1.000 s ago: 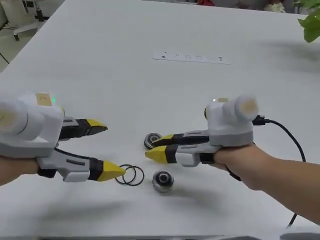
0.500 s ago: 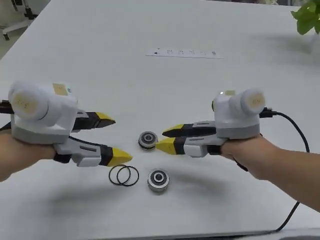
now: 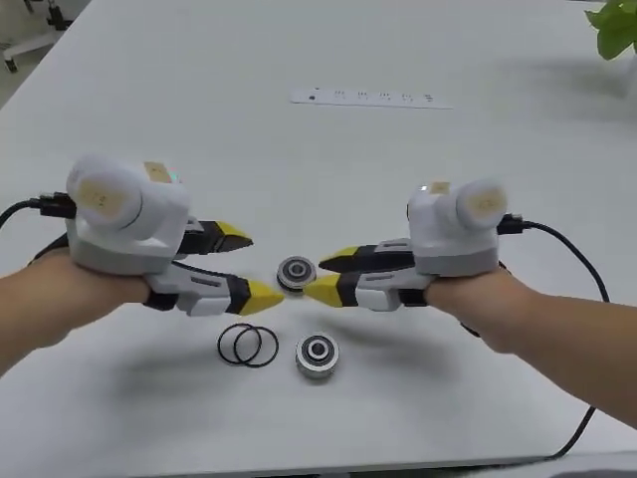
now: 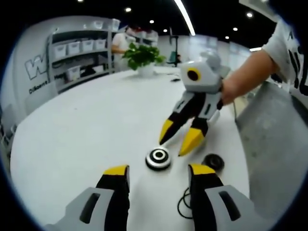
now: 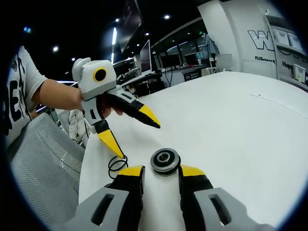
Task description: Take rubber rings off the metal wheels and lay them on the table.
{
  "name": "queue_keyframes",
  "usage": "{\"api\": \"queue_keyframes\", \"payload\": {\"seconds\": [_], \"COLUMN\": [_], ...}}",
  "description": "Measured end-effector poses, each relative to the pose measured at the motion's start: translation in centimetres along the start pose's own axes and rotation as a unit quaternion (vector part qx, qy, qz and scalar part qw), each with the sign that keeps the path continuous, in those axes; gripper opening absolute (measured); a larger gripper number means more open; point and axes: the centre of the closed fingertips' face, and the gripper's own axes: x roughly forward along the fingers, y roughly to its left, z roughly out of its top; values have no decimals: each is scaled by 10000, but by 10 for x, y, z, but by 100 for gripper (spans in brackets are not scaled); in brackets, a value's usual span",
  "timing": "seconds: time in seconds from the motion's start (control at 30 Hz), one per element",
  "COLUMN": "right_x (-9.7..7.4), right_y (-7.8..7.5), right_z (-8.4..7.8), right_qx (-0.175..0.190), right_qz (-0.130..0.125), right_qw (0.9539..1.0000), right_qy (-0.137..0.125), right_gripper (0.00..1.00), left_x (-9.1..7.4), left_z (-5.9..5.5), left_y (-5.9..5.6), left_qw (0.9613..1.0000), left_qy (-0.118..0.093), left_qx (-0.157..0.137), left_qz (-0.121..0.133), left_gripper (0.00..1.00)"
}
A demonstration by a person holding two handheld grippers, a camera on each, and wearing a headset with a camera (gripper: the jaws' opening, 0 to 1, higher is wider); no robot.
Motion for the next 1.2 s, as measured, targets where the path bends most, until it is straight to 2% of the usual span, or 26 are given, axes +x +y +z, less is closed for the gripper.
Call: {"api": "queue_keyframes", "payload": {"seconds": [0.2, 0.5, 0.77, 1.03, 1.2], "right_x": [1, -2, -3, -2, 1], "right_y": [-4, -6, -6, -2, -1], "right_z": [-4, -11, -13, -12, -10], "right_qx": [-18, -86, -77, -121, -156], "right_qz": [-37, -91, -96, -47, -21], "right_qw": [10000, 9998, 9999, 9999, 9998], "right_qy": [37, 121, 114, 110, 94], "right_gripper": [26, 27, 27, 27, 27], "left_x": [12, 22, 29, 33, 34], "left_z": [0, 2, 5, 4, 4], "left_y": [-1, -3, -4, -6, -4], "left_qw": [10000, 9999, 9999, 9996, 9997], "left_qy": [53, 72, 49, 122, 117], "left_qx": [-2, -23, -7, 214, 189], "left_qz": [-49, -121, -139, -161, -112], "left_gripper": [45, 38, 30, 19, 17]}}
